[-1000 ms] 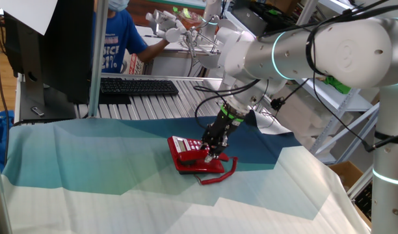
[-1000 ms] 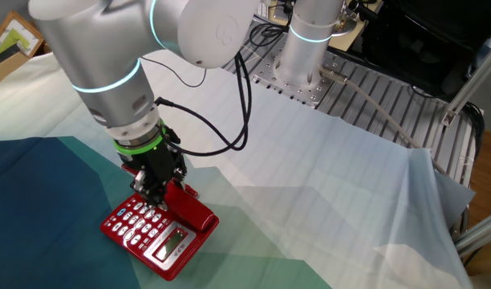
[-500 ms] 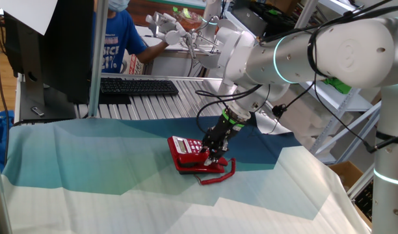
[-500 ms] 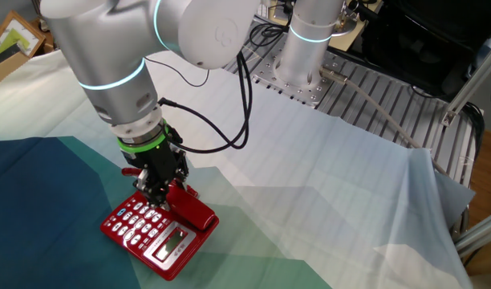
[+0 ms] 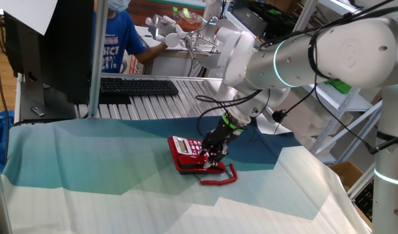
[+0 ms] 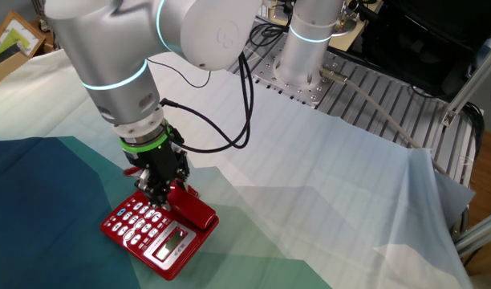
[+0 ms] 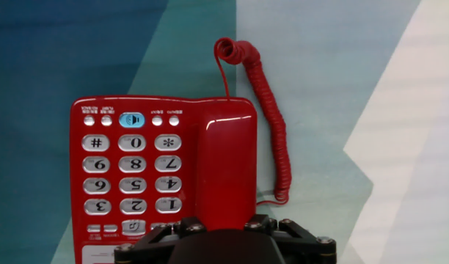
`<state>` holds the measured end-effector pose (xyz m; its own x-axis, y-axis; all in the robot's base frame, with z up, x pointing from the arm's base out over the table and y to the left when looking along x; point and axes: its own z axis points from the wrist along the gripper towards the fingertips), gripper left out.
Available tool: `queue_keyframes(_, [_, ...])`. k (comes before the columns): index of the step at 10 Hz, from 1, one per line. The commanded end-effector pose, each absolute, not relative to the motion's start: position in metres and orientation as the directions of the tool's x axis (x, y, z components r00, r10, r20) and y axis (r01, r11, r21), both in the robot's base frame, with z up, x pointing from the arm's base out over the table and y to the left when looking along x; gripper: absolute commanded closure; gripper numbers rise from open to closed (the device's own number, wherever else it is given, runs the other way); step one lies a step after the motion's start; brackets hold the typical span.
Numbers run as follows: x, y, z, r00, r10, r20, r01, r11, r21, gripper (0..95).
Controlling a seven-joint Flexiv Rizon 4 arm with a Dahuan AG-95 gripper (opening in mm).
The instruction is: Place the handset of the telephone on the corresponding phone cradle
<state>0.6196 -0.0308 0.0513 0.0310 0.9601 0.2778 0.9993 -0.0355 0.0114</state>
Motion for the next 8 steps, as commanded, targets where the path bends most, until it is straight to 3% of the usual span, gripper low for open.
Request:
queue_keyframes(1, [0.6192,-0.0309,0.0505,0.018,0.958,0.285,1.000,-0.021,0.008,95.0])
queue_keyframes(3, [0.6198,-0.0311,0.0511,0.027,0.954,0.300,0.999,-0.020,-0.028,57.0])
queue_keyframes(8, [0.6198,-0.0311,0.0511,0.027,0.954,0.300,0.999,-0.020,-0.028,57.0])
